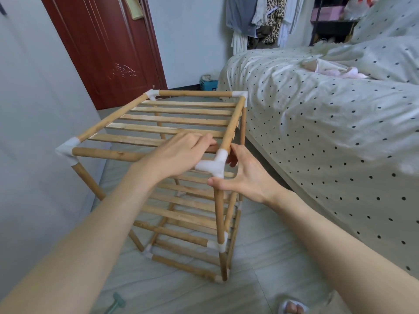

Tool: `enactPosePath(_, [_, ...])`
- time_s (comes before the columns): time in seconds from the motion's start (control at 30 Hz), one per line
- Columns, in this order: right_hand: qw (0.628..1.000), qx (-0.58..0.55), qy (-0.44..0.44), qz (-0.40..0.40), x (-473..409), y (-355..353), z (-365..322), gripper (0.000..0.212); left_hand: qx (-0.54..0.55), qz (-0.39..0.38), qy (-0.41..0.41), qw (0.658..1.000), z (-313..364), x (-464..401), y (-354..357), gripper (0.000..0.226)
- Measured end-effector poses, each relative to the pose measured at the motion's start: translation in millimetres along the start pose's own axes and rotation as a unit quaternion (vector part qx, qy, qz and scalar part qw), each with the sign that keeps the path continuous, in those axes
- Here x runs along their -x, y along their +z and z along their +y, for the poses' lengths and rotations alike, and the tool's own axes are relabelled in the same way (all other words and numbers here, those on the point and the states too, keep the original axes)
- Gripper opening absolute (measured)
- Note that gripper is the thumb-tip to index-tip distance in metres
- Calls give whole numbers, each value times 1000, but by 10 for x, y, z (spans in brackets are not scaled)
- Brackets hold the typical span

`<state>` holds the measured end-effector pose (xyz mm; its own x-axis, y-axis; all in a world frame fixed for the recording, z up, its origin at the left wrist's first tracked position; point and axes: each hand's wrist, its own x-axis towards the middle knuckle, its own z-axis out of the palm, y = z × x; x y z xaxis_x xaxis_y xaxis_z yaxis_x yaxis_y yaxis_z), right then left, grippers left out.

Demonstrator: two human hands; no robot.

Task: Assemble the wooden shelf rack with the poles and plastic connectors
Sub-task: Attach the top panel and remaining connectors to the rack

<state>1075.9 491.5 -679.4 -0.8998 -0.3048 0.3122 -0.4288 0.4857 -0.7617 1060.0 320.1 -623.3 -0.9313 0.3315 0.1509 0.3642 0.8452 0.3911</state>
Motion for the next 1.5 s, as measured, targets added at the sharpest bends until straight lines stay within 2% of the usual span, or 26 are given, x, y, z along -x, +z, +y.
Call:
enactPosePath(0.1, [999, -21, 8, -23, 10, -79, 31, 59, -88, 4, -2, 996, -112, 48, -36, 54])
enactPosePath(0.2, [999, -21, 7, -37, 11, -99, 43, 56, -126, 38, 20, 991, -88, 86, 16, 59])
enactPosePath(0.33, [999, -29, 5, -37, -1, -77, 52, 52, -139, 77, 27, 987, -71, 67, 56, 52])
enactPosePath(0.43, [1000, -14, 5, 2, -14, -25, 55, 48, -141, 90, 24, 986, -72, 68, 81, 49])
enactPosePath(0.57, [1000, 3, 4, 25, -43, 4, 68, 45, -140, 118, 22, 983, -65, 81, 90, 57])
enactPosePath(0.8, [996, -54, 55, -50, -73, -155, 48, 58, -110, 80, -4, 991, -54, -107, 133, 45])
enactPosePath(0.9, [995, 32, 69, -69, -40, -263, -40, 110, -91, 76, -16, 993, -37, -133, 151, 45])
enactPosePath(0.93, [996, 67, 48, -43, -19, -274, -104, 117, -76, 83, -13, 994, -36, -133, 143, 45])
enactPosePath(1.0, [990, 125, -36, 48, 33, -241, -246, 104, 2, 104, -11, 994, -44, -121, 82, 44])
enactPosePath(1.07, [964, 197, -112, 140, 37, -141, -370, 72, 55, 121, -15, 991, -127, -106, -36, 42])
enactPosePath(1.1, [948, 239, -128, 168, 16, -67, -434, 60, 46, 121, -22, 991, -209, -86, -103, 42])
enactPosePath(1.17, [930, 315, -105, 160, -67, 93, -565, 51, 2, 110, -41, 993, -443, -18, -242, 44])
enactPosePath(1.37, [903, 422, -2, 80, -422, 409, -678, 75, -73, 73, -131, 986, -1158, 325, -532, 53])
enactPosePath(1.5, [895, 442, -4, 56, -486, 308, -540, 93, -136, 84, -85, 984, -1162, 392, -492, 52])
